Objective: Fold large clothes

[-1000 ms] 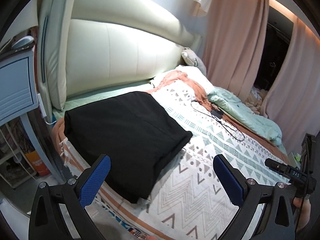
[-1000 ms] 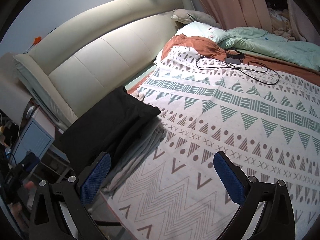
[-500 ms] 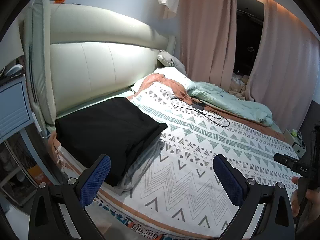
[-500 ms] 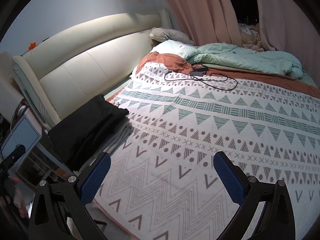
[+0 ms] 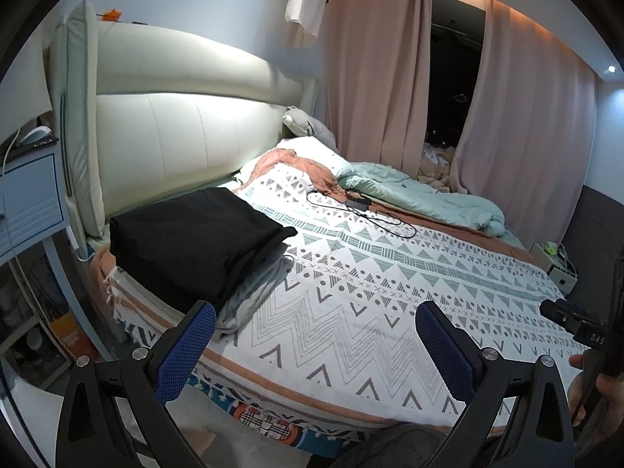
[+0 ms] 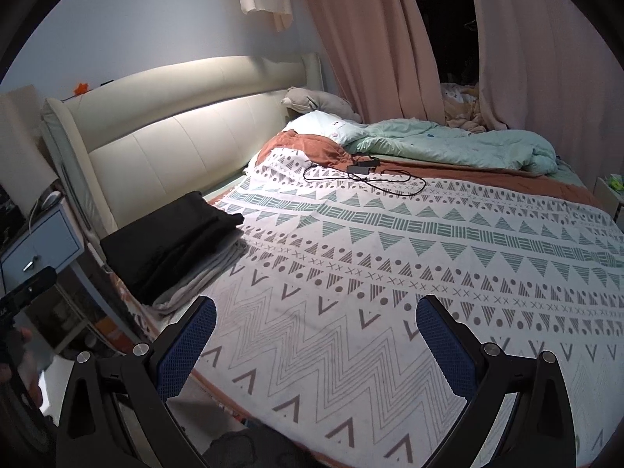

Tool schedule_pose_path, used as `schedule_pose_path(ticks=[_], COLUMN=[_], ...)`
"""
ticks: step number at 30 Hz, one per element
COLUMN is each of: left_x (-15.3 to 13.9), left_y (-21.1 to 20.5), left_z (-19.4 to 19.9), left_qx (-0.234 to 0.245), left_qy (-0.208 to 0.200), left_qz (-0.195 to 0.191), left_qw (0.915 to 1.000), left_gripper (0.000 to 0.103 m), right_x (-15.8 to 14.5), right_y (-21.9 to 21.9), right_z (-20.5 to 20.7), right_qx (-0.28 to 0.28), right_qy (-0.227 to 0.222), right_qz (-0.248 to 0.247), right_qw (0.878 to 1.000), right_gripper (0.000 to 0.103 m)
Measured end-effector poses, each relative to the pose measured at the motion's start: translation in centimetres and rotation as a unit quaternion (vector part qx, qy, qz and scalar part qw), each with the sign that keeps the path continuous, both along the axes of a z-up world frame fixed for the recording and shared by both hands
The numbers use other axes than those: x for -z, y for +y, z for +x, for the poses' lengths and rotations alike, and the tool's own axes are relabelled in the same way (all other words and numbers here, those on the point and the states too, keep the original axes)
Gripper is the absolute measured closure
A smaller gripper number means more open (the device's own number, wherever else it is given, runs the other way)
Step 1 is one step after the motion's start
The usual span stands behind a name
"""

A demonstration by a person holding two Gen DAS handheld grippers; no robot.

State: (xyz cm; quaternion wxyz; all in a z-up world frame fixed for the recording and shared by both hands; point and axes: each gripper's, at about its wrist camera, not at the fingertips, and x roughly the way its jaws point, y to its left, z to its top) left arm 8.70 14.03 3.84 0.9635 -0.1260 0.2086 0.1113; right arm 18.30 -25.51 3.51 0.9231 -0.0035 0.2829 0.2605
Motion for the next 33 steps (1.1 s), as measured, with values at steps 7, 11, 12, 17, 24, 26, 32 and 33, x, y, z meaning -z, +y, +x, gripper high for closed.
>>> schedule_pose_path(ticks=[7, 11, 12, 17, 24, 26, 32, 33], left_x=[0.9, 1.6, 1.8, 2.2, 2.7, 2.8, 3.0, 3.0], left_y=[-1.8, -2.8, -3.0, -4.1, -5.8, -6.1, -7.1, -7.2], left_z=[-3.8, -5.1, -5.4, -6.9, -9.1, -9.7, -11.0, -11.2], left_qx=[0.013, 0.025, 0.028, 0.040, 0.063, 0.067, 0.077, 0.077], left_qy=[-0.007, -0.006, -0.008, -0.015, -0.021, -0.022, -0.021, -0.020], left_qz=[0.024, 0.032, 0.032, 0.033, 0.040, 0.040, 0.055, 0.057], left_qw=[0.9996, 0.9992, 0.9991, 0.9986, 0.9970, 0.9967, 0.9953, 0.9952], left_gripper=[0.001, 0.001, 0.001, 0.001, 0.001, 0.001, 0.001, 0.001], right_x=[1.1, 2.0, 2.2, 3.2, 4.5, 4.9, 6.1, 6.3], right_y=[-2.7, -4.4, -4.9, -6.7, -7.9, -8.0, -8.2, -8.2], right_z=[-4.6, -6.6, -7.1, -9.5, -12.6, -13.5, -15.1, -15.3], right_qx=[0.015, 0.035, 0.042, 0.076, 0.094, 0.095, 0.095, 0.095], right_qy=[-0.005, -0.006, -0.006, -0.006, -0.011, -0.012, -0.007, -0.005], right_qz=[0.020, 0.023, 0.024, 0.025, 0.026, 0.028, 0.026, 0.026], right_qw=[1.000, 0.999, 0.999, 0.997, 0.995, 0.995, 0.995, 0.995], right_gripper=[0.000, 0.000, 0.000, 0.000, 0.000, 0.000, 0.000, 0.000])
